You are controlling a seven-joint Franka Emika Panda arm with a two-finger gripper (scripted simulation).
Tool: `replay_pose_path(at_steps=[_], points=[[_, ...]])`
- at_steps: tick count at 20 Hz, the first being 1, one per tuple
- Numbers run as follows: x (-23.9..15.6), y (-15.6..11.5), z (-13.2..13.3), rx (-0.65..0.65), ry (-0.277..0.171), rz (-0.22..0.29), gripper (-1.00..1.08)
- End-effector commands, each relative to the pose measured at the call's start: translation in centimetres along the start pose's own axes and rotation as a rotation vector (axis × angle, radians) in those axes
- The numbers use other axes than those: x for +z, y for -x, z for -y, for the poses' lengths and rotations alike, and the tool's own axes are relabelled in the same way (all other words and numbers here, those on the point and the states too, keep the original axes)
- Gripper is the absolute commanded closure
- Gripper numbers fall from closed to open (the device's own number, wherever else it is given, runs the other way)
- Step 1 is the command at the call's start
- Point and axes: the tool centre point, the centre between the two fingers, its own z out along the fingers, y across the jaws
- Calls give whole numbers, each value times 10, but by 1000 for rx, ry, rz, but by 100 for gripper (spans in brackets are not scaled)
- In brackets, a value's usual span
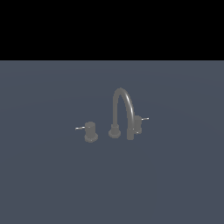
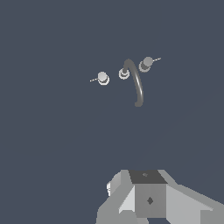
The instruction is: Turn on the faucet by rotating a designated handle.
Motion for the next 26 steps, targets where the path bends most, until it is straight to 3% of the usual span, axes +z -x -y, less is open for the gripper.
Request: replay_pose_path(at_steps=[1, 14, 26], points=[[6, -15, -1, 36, -13, 0, 108], [65, -119, -14, 331, -84, 7, 108], [152, -206, -42, 645, -107, 11, 108]])
